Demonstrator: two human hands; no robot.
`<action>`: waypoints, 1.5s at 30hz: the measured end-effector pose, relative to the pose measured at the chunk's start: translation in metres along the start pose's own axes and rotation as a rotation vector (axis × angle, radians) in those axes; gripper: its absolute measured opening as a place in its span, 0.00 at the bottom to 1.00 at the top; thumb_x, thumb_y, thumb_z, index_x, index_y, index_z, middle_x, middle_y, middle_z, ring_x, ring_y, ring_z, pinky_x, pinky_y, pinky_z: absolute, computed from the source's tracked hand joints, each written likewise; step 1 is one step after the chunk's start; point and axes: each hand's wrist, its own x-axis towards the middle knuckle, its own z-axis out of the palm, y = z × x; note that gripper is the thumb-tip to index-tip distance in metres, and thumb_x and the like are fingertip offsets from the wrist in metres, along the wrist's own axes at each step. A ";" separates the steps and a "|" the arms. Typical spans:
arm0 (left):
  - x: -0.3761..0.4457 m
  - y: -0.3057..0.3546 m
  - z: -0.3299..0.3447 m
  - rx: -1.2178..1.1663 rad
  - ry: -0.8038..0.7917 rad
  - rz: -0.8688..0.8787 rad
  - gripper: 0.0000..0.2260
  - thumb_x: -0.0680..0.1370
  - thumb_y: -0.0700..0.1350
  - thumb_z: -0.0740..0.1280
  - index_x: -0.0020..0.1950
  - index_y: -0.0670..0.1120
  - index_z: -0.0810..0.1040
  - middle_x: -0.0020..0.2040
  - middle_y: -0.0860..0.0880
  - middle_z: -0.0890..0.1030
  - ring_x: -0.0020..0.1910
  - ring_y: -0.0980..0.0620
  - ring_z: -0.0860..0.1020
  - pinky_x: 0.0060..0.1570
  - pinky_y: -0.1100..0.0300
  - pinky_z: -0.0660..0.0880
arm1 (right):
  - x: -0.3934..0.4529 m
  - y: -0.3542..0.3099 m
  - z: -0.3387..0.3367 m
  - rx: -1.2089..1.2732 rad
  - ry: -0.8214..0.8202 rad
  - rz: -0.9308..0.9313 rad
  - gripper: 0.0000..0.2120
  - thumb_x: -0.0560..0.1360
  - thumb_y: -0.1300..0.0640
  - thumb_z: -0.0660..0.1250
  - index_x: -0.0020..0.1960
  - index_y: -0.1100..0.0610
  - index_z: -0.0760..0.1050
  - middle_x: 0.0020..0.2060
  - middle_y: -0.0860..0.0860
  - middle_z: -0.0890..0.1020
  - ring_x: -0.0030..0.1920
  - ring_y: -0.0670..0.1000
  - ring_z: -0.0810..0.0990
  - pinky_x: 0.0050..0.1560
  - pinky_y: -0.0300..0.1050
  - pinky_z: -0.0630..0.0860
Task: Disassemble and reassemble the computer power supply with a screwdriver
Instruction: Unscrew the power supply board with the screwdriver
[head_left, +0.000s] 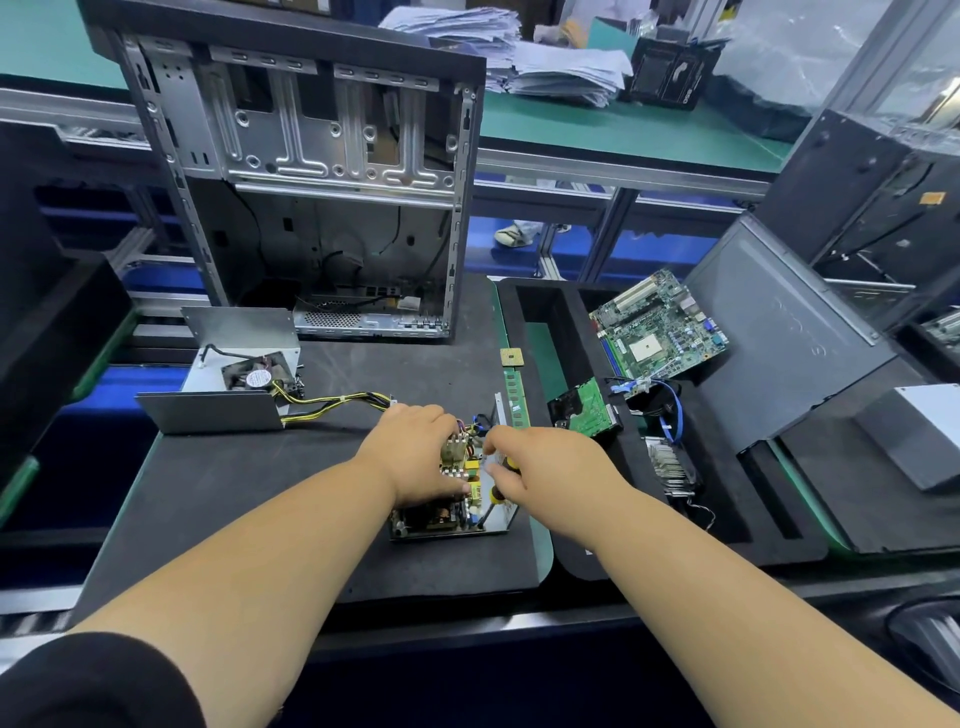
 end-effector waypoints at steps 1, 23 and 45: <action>0.000 0.000 0.000 -0.002 -0.001 -0.001 0.34 0.68 0.71 0.66 0.66 0.52 0.72 0.59 0.53 0.75 0.60 0.50 0.74 0.62 0.52 0.64 | 0.000 0.000 0.001 -0.039 -0.004 0.007 0.12 0.81 0.46 0.57 0.57 0.51 0.72 0.41 0.50 0.80 0.43 0.56 0.77 0.35 0.46 0.68; 0.000 0.003 -0.002 0.034 0.015 -0.001 0.34 0.68 0.72 0.65 0.65 0.52 0.71 0.58 0.53 0.75 0.60 0.50 0.74 0.63 0.53 0.66 | 0.000 0.001 0.013 0.043 -0.032 0.126 0.11 0.81 0.46 0.60 0.51 0.54 0.65 0.36 0.50 0.75 0.38 0.57 0.75 0.35 0.48 0.70; -0.122 -0.007 0.039 -0.814 0.424 -0.536 0.18 0.78 0.33 0.61 0.57 0.56 0.76 0.56 0.53 0.77 0.56 0.62 0.75 0.61 0.63 0.70 | 0.003 0.003 -0.007 0.827 0.167 -0.046 0.06 0.75 0.51 0.66 0.40 0.47 0.72 0.35 0.47 0.83 0.31 0.47 0.74 0.35 0.44 0.73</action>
